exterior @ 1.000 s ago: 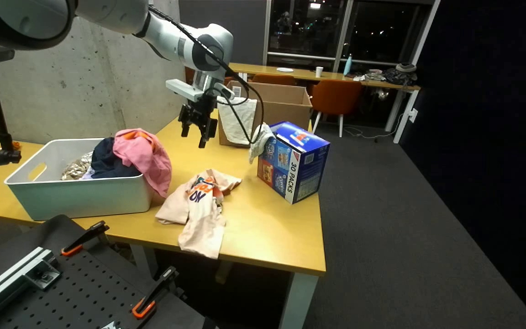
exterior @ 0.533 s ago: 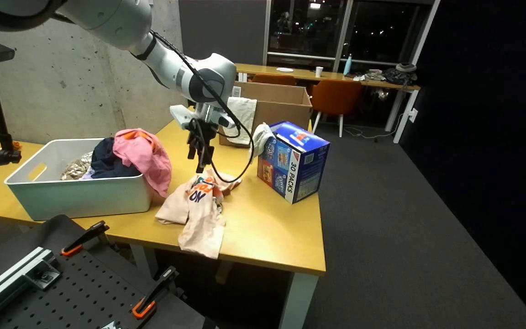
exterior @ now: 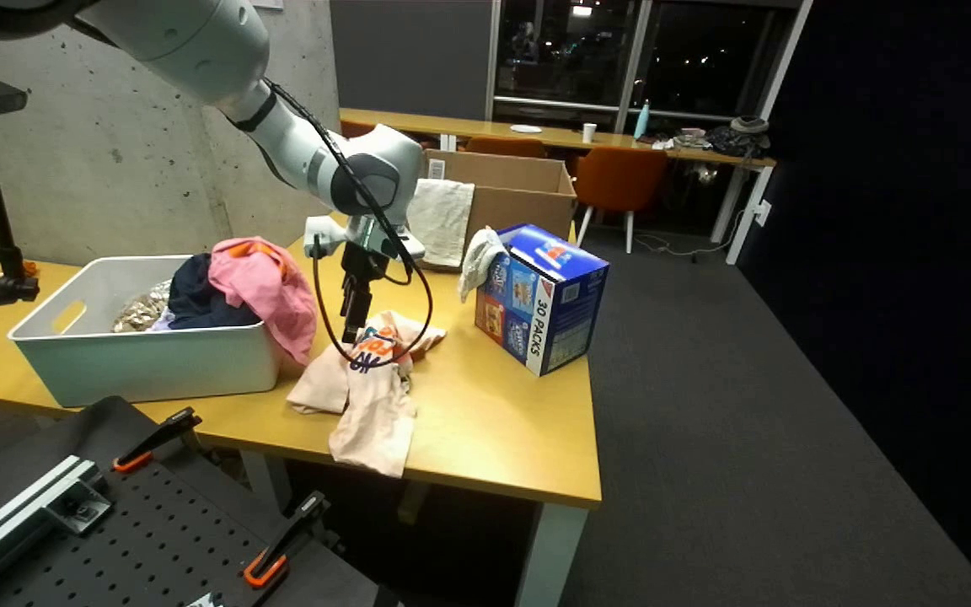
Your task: Put the cloth on the plush and put the plush in the box
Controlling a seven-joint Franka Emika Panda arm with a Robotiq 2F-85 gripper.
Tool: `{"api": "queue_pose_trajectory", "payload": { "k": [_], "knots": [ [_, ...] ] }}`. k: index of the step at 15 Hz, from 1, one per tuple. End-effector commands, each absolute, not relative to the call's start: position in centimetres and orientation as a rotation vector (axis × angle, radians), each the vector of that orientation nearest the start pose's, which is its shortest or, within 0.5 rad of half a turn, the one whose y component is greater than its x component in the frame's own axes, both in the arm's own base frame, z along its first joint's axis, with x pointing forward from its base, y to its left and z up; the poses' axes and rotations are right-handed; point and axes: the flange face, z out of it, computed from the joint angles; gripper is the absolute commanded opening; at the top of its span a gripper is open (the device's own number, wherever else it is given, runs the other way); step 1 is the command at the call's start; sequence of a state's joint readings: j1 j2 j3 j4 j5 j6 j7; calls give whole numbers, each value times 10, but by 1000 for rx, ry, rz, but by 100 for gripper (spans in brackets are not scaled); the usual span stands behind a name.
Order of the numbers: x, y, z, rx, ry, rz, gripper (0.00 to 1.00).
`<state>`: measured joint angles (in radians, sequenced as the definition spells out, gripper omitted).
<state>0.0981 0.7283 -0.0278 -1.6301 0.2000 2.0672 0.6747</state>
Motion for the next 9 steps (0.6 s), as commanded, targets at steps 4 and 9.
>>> {"api": "queue_pose_trajectory", "payload": {
  "k": [4, 9],
  "knots": [
    [678, 30, 169, -2875, 1196, 422, 100],
    [713, 33, 148, -2891, 1161, 390, 100]
  ]
}}
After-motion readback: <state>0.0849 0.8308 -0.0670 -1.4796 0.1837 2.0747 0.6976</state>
